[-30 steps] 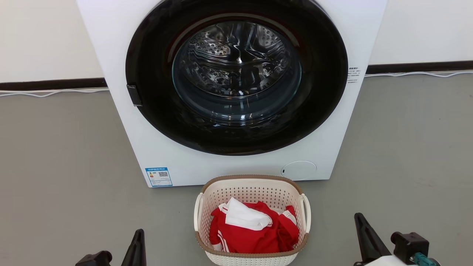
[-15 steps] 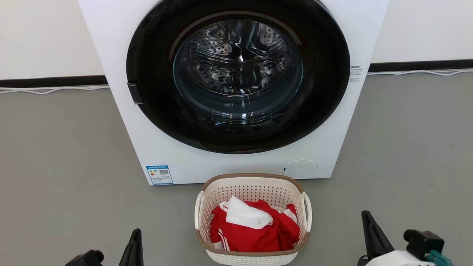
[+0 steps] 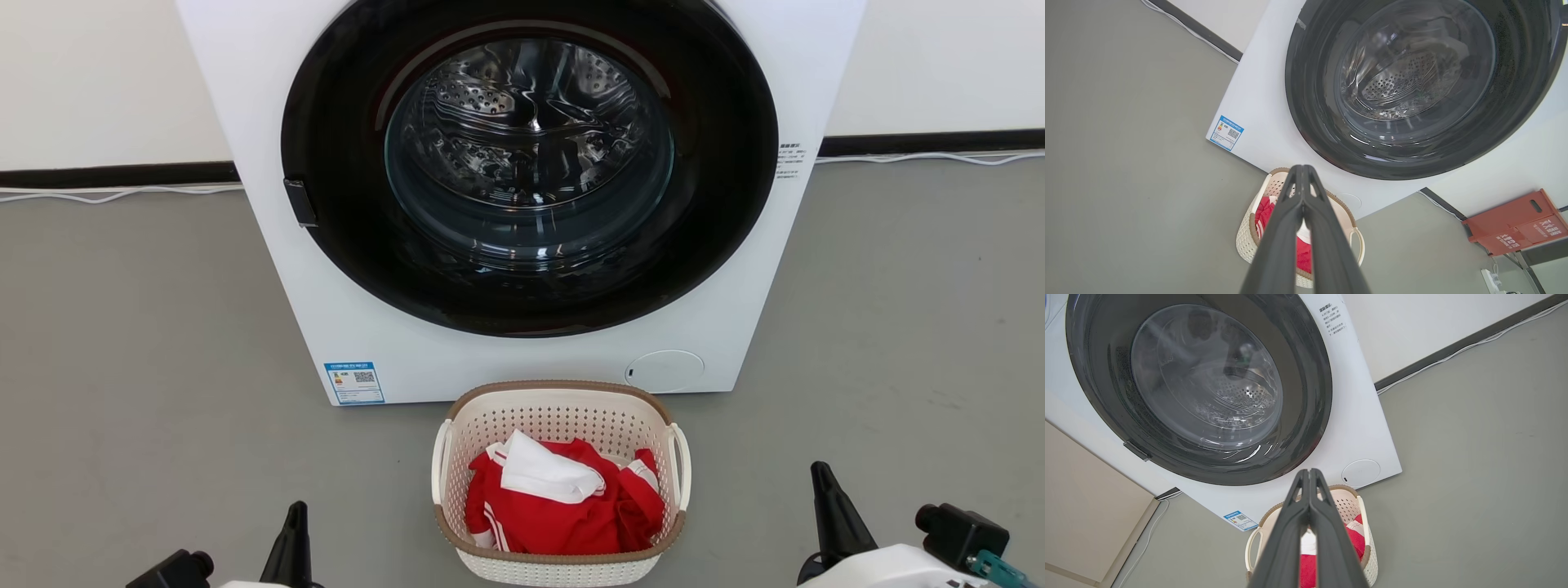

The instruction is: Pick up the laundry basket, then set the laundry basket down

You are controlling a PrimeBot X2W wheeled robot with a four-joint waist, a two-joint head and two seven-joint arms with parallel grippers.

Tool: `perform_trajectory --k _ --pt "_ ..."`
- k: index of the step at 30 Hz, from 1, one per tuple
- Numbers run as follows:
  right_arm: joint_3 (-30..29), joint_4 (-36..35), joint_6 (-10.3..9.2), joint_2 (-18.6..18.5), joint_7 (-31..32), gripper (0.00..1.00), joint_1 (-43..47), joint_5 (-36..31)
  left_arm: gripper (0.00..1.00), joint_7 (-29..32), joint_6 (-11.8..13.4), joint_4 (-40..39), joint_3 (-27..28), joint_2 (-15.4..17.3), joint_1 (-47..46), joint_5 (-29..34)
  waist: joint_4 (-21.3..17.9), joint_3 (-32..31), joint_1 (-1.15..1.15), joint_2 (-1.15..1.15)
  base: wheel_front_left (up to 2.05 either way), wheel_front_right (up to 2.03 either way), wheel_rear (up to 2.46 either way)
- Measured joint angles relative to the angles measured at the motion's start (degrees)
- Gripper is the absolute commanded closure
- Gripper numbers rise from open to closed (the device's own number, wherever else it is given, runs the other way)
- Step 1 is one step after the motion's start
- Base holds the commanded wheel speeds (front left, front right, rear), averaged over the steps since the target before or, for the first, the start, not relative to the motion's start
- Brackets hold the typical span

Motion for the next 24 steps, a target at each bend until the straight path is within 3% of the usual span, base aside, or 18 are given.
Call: perform_trajectory --k 24 --pt "-1.68 -1.53 0.0 0.09 4.0 1.0 -0.3 17.33 1.0 4.1 -1.51 -0.65 1.54 -0.11 -1.92 -14.04 0.43 0.6 0.0 0.0 0.0 0.0 0.0"
